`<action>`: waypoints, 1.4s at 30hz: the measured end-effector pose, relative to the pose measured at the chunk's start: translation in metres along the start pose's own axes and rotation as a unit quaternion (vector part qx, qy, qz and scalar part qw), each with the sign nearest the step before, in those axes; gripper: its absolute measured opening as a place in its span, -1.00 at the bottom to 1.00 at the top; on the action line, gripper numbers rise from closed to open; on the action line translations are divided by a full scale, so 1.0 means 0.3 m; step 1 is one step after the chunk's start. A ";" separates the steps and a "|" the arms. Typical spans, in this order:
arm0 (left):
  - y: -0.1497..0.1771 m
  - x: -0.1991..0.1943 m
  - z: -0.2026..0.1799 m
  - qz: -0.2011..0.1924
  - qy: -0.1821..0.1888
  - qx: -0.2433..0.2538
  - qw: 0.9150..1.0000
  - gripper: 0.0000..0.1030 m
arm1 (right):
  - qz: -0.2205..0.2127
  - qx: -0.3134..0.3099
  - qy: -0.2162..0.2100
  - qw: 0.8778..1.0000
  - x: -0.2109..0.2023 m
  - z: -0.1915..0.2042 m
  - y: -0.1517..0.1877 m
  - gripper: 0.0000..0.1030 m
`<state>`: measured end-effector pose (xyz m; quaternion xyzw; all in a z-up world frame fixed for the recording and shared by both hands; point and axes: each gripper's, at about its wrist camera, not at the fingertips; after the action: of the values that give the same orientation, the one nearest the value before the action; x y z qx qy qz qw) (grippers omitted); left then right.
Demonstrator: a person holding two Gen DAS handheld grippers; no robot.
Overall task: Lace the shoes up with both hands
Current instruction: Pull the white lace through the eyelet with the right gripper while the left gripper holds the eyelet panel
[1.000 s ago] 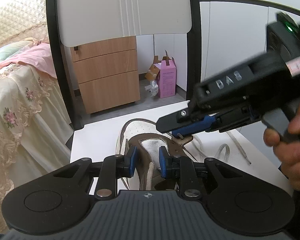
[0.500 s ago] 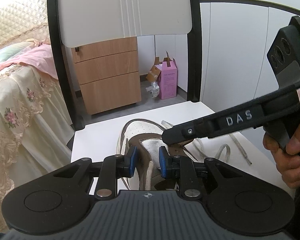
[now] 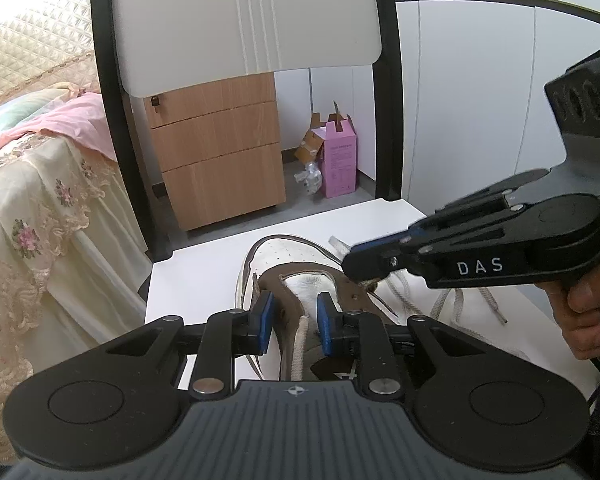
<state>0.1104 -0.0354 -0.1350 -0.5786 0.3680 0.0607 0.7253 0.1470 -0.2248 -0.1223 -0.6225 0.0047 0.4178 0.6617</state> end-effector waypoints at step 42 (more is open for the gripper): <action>0.004 0.007 -0.038 0.011 0.002 0.023 1.000 -0.53 | -0.001 -0.039 0.040 0.998 -0.018 0.144 -0.058 -0.95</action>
<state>0.1061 -0.0458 -0.1379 -0.5574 0.3774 0.0591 0.7371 0.1309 -0.1898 -0.0954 -0.6642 0.0149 0.3917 0.6366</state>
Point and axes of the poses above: each gripper's, at about its wrist camera, not at the fingertips, and x roughly the way its jaws point, z to its left, y to its underside, and after that the axes turned 4 degrees about y, right-handed
